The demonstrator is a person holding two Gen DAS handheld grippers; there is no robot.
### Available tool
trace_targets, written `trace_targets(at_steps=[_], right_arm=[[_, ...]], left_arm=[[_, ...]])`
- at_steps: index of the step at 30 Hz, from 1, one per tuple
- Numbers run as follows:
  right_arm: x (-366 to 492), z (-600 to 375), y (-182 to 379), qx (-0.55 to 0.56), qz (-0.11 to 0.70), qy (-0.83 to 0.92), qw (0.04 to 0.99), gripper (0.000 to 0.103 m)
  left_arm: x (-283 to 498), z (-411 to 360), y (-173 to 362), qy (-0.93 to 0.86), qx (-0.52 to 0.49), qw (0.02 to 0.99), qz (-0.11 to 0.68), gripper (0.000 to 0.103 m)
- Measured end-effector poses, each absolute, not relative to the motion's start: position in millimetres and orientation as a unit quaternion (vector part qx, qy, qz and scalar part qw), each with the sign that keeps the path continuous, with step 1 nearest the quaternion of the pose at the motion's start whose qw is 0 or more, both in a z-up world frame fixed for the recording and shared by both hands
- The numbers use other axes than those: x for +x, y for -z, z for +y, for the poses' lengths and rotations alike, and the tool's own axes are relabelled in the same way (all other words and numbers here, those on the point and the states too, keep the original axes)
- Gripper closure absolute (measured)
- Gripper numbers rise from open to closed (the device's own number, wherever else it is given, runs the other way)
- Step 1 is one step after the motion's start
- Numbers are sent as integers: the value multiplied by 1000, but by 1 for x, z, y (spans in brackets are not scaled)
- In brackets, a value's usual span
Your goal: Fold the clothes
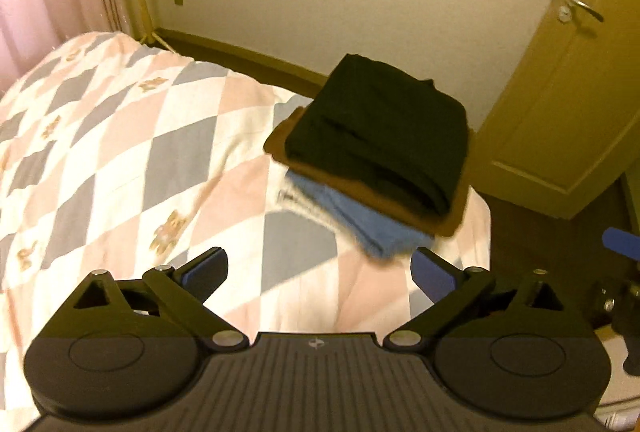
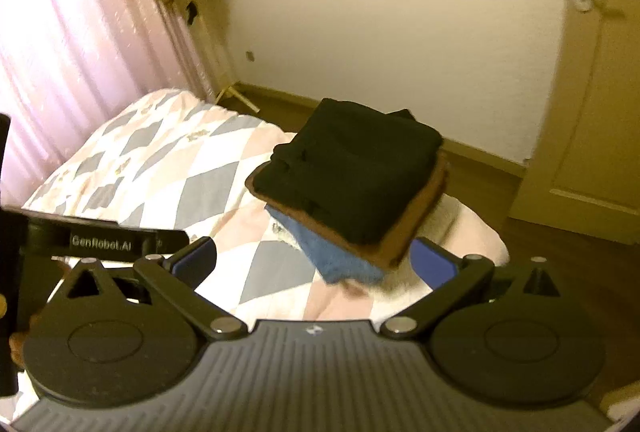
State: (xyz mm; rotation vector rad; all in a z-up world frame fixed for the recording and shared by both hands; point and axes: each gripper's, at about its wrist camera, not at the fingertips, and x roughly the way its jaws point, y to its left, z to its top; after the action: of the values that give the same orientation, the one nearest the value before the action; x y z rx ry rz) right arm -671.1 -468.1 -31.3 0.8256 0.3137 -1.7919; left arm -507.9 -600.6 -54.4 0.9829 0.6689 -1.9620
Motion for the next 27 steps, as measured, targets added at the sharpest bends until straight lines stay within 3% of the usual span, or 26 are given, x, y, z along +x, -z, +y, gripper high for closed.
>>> trace_targets(at_steps=[9, 18, 27], right_arm=[[-596, -367, 4, 257, 107, 824, 493, 0], [-575, -329, -12, 235, 69, 844, 476, 0], [-567, -317, -24, 210, 67, 857, 466, 0]], left_arm=[[-454, -517, 28, 786, 401, 414, 223, 2], [-439, -484, 13, 783, 398, 453, 151, 0], [-443, -476, 2, 794, 392, 429, 178, 0]])
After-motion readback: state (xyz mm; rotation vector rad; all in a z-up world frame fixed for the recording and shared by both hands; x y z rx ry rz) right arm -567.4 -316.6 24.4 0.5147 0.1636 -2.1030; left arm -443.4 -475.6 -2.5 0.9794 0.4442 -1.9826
